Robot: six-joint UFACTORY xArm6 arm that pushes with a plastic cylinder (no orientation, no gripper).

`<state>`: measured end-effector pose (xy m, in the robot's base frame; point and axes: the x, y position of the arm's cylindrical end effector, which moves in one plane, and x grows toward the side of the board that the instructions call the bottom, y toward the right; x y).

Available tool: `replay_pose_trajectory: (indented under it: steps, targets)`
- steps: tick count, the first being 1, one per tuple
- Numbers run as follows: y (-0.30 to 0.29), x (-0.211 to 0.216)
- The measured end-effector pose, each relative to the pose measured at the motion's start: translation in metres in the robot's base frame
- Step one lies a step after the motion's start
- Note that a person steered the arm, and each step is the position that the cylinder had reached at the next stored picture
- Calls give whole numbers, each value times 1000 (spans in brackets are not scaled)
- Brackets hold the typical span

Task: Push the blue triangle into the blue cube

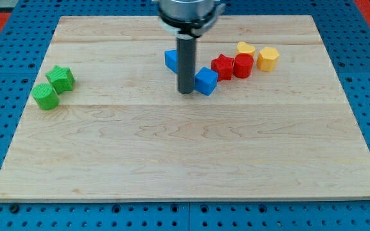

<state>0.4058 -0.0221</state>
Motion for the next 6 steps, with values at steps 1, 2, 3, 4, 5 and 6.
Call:
replay_pose_trajectory:
  steps: [1, 2, 3, 4, 5, 6]
  targets:
    - [-64, -3]
    - [-67, -74]
    - [0, -100]
    - [46, -68]
    - [67, -38]
    - [80, -12]
